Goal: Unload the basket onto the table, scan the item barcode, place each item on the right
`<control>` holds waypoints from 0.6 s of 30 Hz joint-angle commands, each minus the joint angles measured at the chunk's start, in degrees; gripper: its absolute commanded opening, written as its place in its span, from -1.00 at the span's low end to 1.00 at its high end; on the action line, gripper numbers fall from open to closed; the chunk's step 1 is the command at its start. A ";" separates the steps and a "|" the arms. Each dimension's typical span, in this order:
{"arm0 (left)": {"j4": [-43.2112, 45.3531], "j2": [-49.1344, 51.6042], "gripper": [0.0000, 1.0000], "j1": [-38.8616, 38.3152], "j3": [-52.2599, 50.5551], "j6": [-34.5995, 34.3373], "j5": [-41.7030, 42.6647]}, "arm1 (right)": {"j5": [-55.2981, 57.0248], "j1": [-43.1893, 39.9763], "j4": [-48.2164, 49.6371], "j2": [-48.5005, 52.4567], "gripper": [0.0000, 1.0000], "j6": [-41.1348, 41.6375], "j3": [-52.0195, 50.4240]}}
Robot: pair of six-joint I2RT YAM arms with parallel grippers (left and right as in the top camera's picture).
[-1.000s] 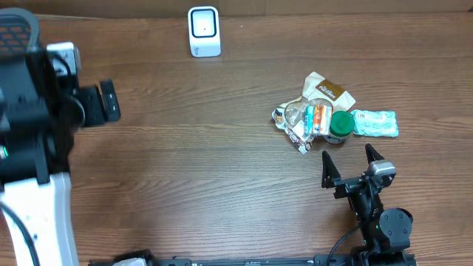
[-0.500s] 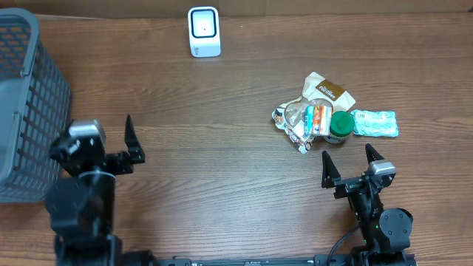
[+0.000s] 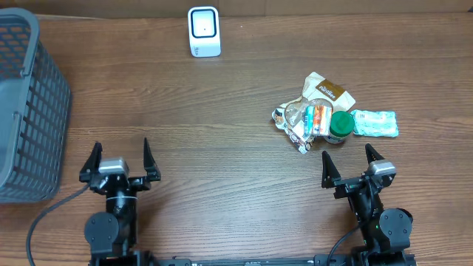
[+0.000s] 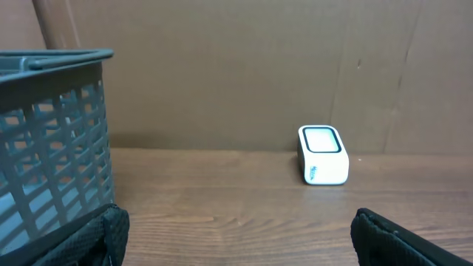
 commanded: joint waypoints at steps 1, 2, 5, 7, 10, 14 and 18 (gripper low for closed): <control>0.90 -3.26 0.99 -0.37 -4.04 -0.39 0.48 | -0.15 -0.44 0.17 -0.68 1.00 0.33 -0.61; 0.87 -3.76 0.99 -0.37 -4.76 -0.37 0.48 | -0.15 -0.44 0.17 -0.68 1.00 0.35 -0.61; 0.85 -4.85 0.99 -0.37 -6.51 -0.35 0.44 | -0.15 -0.44 0.17 -0.68 1.00 0.35 -0.61; 0.37 -5.70 0.99 -0.37 -7.52 -0.35 0.46 | -0.15 -0.44 0.17 -0.68 1.00 0.35 -0.61; -5.05 -7.89 0.99 -0.39 -7.67 -0.33 0.46 | -0.15 -0.44 0.17 -0.68 0.99 0.35 -0.61; -10.49 -11.32 0.99 -0.55 -7.65 -0.74 1.79 | -0.15 -0.44 0.17 -0.68 1.00 0.35 -0.61; -10.51 -11.21 0.99 -0.81 -7.65 -0.76 1.70 | -0.15 -0.44 0.17 -0.68 1.00 0.35 -0.61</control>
